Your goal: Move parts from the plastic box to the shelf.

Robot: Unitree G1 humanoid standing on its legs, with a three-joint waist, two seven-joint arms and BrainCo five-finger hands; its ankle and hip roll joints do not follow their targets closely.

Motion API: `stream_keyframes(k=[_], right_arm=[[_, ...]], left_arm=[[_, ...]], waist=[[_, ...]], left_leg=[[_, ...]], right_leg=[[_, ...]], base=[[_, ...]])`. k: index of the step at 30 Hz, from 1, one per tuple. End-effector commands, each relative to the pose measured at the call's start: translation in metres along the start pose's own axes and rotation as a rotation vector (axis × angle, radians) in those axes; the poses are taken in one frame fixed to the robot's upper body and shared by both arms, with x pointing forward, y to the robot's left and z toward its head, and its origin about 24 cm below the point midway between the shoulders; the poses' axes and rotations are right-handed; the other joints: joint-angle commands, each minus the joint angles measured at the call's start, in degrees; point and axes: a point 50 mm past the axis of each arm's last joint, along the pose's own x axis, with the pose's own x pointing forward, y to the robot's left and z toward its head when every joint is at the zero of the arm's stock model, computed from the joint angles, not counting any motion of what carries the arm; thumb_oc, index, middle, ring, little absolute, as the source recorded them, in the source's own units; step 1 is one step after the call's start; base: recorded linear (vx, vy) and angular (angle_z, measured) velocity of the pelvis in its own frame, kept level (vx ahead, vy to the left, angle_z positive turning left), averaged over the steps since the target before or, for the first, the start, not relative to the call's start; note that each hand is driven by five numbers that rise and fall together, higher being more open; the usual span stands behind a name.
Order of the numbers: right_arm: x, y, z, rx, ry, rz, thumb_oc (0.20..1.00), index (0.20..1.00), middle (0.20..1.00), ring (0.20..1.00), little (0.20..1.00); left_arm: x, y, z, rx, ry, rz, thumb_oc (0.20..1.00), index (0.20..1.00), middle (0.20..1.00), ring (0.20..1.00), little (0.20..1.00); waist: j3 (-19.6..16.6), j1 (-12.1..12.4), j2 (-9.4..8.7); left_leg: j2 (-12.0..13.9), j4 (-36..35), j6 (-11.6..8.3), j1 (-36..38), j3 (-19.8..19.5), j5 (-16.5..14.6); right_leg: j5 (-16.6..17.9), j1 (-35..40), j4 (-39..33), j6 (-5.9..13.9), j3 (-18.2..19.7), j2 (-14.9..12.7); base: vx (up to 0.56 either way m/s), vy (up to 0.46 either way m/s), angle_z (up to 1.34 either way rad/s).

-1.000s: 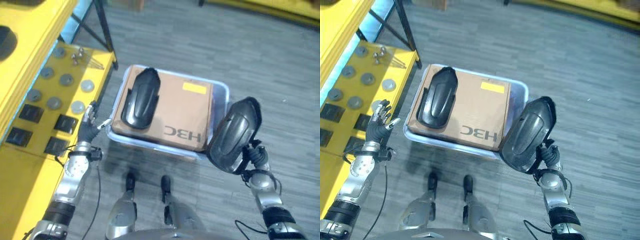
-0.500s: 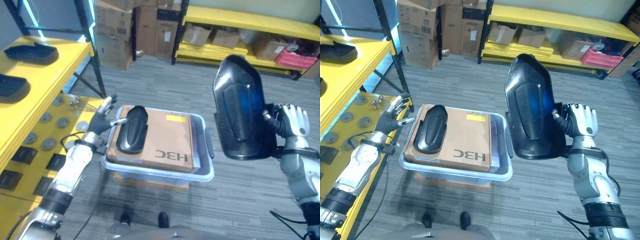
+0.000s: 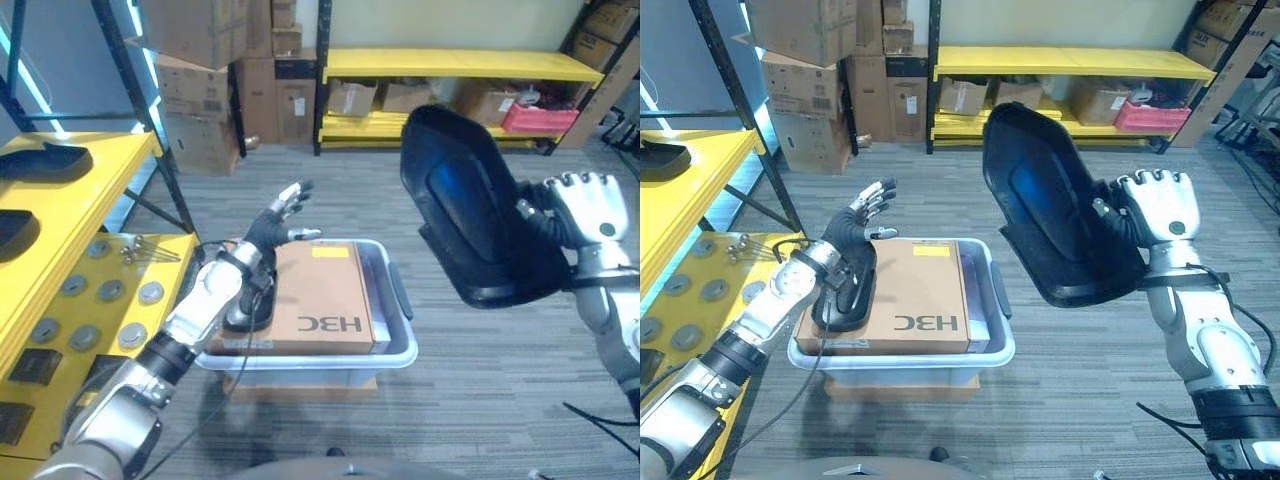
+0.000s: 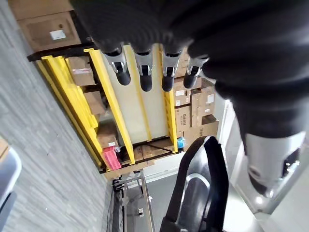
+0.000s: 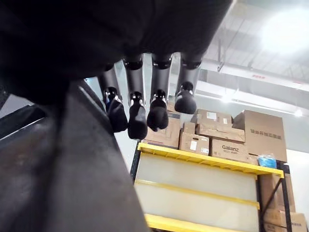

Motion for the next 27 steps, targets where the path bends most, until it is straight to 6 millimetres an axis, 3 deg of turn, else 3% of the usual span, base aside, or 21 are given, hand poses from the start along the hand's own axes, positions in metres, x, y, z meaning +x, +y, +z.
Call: stream_keyframes(k=[1,4,9,17,19,24,27], right_arm=[[0.03,-0.045,0.001,-0.051,-0.033,-0.266,0.2,0.2,0.2,0.2,0.2],[0.036,-0.05,0.018,0.012,-0.068,-0.322,0.2,0.2,0.2,0.2,0.2],[0.041,-0.051,0.032,0.061,-0.111,-0.342,0.2,0.2,0.2,0.2,0.2],[0.051,-0.047,0.072,0.163,-0.282,-0.297,0.2,0.2,0.2,0.2,0.2],[0.054,-0.041,0.087,0.203,-0.347,-0.253,0.2,0.2,0.2,0.2,0.2],[0.057,-0.037,0.1,0.232,-0.401,-0.222,0.2,0.2,0.2,0.2,0.2],[0.055,-0.04,0.109,0.243,-0.456,-0.21,0.2,0.2,0.2,0.2,0.2]], left_arm=[[0.023,-0.002,0.008,-0.037,-0.016,-0.023,1.0,1.0,1.0,1.0,1.0],[0.027,-0.012,-0.004,-0.15,0.041,-0.027,1.0,1.0,1.0,1.0,1.0],[0.032,-0.023,-0.003,-0.233,0.056,-0.086,1.0,1.0,1.0,1.0,1.0],[0.042,-0.05,0.019,-0.351,0.01,-0.274,1.0,1.0,1.0,1.0,1.0],[0.044,-0.061,0.031,-0.447,-0.029,-0.345,1.0,1.0,1.0,1.0,1.0],[0.045,-0.061,0.04,-0.452,-0.059,-0.349,1.0,1.0,1.0,1.0,1.0],[0.047,-0.059,0.05,-0.365,-0.094,-0.377,1.0,1.0,1.0,1.0,1.0]], waist=[[-4.02,3.05,-1.22],[-4.03,2.96,-0.85],[-3.96,2.97,-0.57],[-3.82,3.6,-0.61],[-3.83,3.66,-0.58],[-3.4,3.76,-0.55],[-3.46,4.07,-0.51]], left_leg=[[3.21,4.63,-3.86,5.37,1.38,-12.53],[3.19,4.5,-3.81,5.35,1.3,-12.24],[3.19,4.5,-3.88,5.07,1.16,-11.97],[3.2,4.46,-3.9,4.52,0.9,-11.4],[3.19,4.24,-3.93,4.42,0.92,-11.17],[3.0,4.14,-3.95,3.81,0.83,-10.7],[2.95,3.94,-3.94,3.37,0.52,-10.47]], right_leg=[[-13.56,-1.28,10.46,7.29,-3.97,-0.99],[-13.43,-1.3,10.57,7.14,-4.07,-0.96],[-13.31,-1.57,10.77,7.13,-4.13,-0.97],[-13.1,-2.02,11.19,7.2,-4.33,-1.08],[-13.02,-2.14,11.22,7.17,-4.53,-1.17],[-12.78,-2.41,11.33,7.11,-5.13,-1.28],[-12.75,-2.64,11.25,7.14,-5.39,-1.46]], base=[[0.0,0.0,0.0],[0.0,0.0,0.0],[-0.01,0.009,0.0],[0.0,0.002,0.0],[0.0,0.0,0.0],[-0.01,0.003,0.01],[-0.02,0.006,0.03]])
